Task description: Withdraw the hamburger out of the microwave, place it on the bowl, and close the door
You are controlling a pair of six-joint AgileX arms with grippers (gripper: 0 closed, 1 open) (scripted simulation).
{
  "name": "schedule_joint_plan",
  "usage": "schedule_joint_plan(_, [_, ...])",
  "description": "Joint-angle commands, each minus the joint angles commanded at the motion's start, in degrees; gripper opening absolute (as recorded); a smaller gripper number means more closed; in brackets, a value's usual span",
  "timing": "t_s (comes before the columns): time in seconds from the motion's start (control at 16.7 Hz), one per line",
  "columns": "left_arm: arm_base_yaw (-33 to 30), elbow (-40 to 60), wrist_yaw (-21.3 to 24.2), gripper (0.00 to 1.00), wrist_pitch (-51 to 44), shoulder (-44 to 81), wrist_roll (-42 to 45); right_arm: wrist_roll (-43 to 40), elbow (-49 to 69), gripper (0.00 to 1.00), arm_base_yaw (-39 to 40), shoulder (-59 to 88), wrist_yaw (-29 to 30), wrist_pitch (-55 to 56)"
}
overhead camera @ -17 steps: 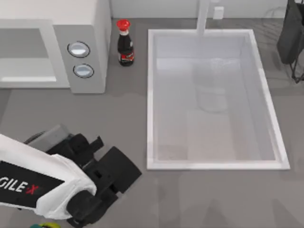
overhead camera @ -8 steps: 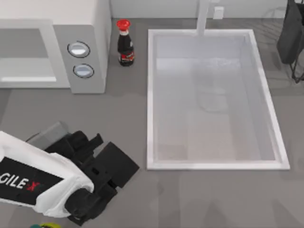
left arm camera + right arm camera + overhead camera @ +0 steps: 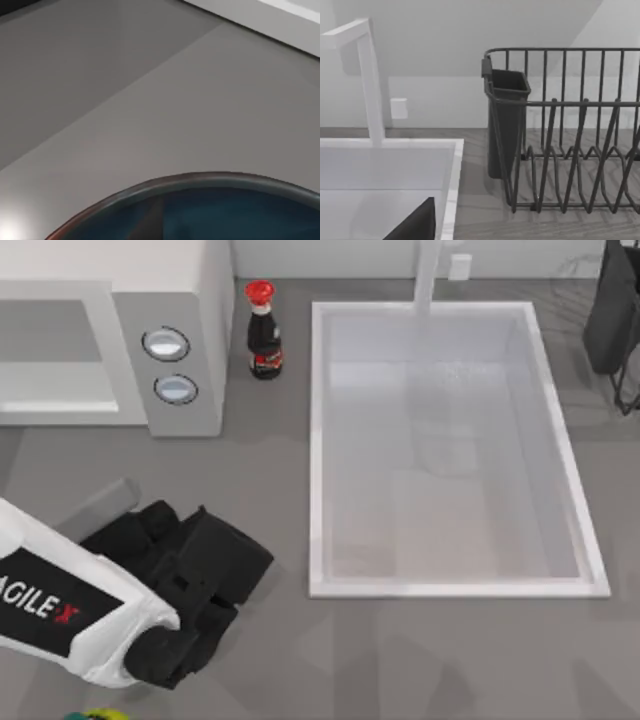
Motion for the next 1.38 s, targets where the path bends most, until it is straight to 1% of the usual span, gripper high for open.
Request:
schedule_joint_plan(0.18, [0.6, -2.04, 1.09, 0.0, 4.62, 1.07, 2.68, 0.0, 0.0, 1.0, 0.0, 0.0, 0.0, 0.0])
schedule_joint_plan(0.48, [0.6, -2.72, 1.46, 0.0, 5.37, 1.49, 3.11, 0.0, 0.0, 1.0, 0.0, 0.0, 0.0, 0.0])
schedule_joint_plan(1.26, [0.6, -2.72, 1.46, 0.98, 5.37, 1.49, 3.11, 0.0, 0.0, 1.0, 0.0, 0.0, 0.0, 0.0])
schedule_joint_plan(1.32, [0.6, -2.72, 1.46, 1.0, 5.37, 1.49, 3.11, 0.0, 0.0, 1.0, 0.0, 0.0, 0.0, 0.0])
schedule_joint_plan(1.38, [0.6, -2.72, 1.46, 1.0, 5.37, 1.49, 3.11, 0.0, 0.0, 1.0, 0.0, 0.0, 0.0, 0.0])
